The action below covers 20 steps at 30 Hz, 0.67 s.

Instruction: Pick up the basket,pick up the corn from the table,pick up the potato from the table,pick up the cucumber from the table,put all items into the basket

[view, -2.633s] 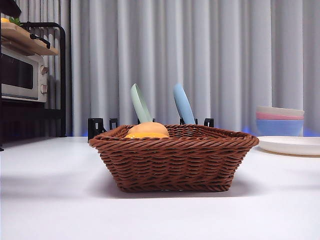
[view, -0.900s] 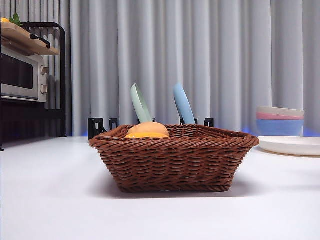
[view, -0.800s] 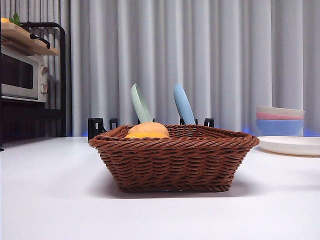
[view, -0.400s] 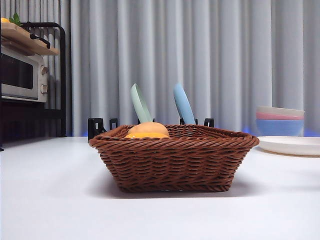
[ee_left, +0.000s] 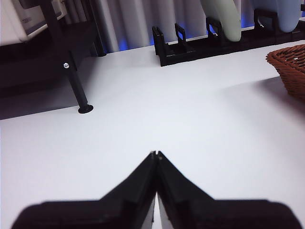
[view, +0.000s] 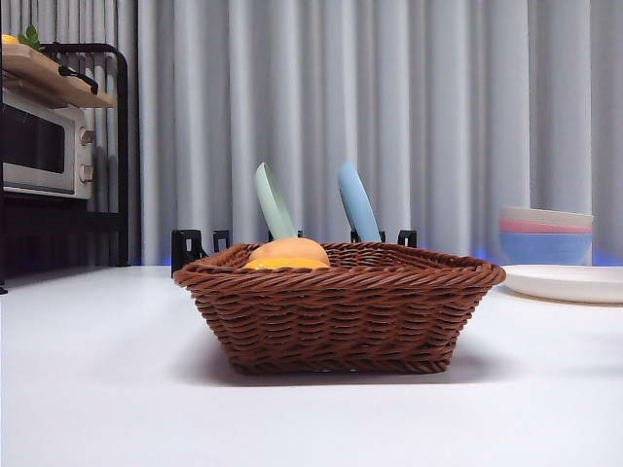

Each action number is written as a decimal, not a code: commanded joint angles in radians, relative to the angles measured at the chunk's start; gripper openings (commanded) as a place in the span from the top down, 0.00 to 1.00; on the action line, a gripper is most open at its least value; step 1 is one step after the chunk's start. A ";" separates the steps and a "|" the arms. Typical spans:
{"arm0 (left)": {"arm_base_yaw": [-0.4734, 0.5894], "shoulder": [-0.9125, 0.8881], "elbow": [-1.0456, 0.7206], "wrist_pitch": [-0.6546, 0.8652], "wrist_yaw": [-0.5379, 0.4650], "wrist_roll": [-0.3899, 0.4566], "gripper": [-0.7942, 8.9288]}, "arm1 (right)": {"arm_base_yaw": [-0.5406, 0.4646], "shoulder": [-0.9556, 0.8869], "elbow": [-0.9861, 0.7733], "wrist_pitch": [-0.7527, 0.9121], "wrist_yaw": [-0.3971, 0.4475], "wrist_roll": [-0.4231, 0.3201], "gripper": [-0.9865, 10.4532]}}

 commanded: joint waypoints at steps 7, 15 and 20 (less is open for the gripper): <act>0.003 -0.002 -0.014 0.001 -0.002 0.009 0.92 | -0.190 -0.298 -0.322 0.191 -0.106 -0.101 0.93; 0.003 -0.002 -0.014 0.001 -0.002 0.009 0.92 | -0.219 -0.437 -0.531 0.226 -0.106 -0.088 0.93; 0.003 -0.002 -0.014 0.001 -0.002 0.009 0.92 | -0.219 -0.448 -0.538 0.152 -0.106 -0.060 0.93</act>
